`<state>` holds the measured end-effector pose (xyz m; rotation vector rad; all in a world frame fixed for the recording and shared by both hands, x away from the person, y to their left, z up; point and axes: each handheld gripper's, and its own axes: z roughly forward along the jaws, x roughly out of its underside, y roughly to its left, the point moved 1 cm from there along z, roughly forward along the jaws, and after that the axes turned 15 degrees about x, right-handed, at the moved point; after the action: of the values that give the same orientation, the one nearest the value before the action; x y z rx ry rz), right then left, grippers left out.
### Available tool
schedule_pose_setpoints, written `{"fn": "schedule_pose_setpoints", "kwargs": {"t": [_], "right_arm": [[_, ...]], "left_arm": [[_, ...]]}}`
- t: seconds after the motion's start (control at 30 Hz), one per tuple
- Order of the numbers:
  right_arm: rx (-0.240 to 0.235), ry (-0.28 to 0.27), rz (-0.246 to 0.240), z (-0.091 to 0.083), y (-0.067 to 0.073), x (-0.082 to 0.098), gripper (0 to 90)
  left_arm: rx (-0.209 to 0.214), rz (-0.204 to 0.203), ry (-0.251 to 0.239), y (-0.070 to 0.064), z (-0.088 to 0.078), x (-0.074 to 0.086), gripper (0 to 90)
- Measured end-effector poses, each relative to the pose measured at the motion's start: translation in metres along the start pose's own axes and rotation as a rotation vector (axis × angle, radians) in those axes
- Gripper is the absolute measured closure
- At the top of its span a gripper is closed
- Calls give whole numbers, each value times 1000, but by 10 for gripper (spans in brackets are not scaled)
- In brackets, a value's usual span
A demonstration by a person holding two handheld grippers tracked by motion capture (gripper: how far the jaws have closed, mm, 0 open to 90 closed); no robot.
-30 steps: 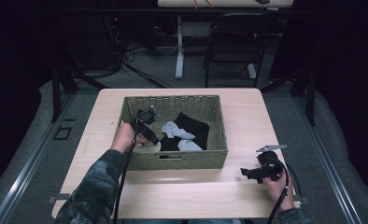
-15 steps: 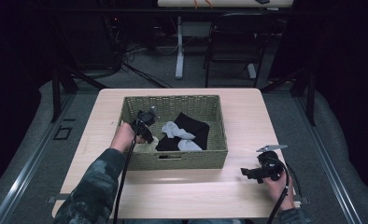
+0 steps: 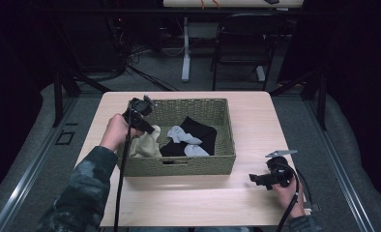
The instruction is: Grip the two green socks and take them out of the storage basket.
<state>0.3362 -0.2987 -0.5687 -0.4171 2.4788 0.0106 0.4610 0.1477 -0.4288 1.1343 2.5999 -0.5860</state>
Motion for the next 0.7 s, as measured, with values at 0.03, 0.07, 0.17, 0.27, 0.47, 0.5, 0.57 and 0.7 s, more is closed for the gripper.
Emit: {"fn": "schedule_pose_setpoints", "kwargs": {"t": [0.03, 0.07, 0.17, 0.27, 0.47, 0.5, 0.57, 0.7], "right_arm": [[-1, 2, -2, 0, 0, 0, 74], [-3, -1, 1, 0, 0, 0, 74], [-3, 0, 1, 0, 0, 0, 74], [-3, -3, 0, 0, 0, 0, 74], [-4, -3, 0, 0, 0, 0, 74], [-4, -2, 0, 0, 0, 0, 74], [-4, -3, 0, 0, 0, 0, 74], [-8, -1, -2, 0, 0, 0, 74]], "left_arm": [[-5, 5, -5, -2, -5, -1, 853], [-8, 9, -9, -4, -9, -3, 854], [-18, 23, -16, -8, -22, -8, 853], [-35, 36, -23, -13, -34, -13, 854], [-58, 53, -38, -21, -52, -23, 854], [-61, 56, -42, -22, -55, -24, 854], [-71, 61, -48, -23, -61, -26, 854], [-88, 67, -58, -26, -73, -30, 854]]}}
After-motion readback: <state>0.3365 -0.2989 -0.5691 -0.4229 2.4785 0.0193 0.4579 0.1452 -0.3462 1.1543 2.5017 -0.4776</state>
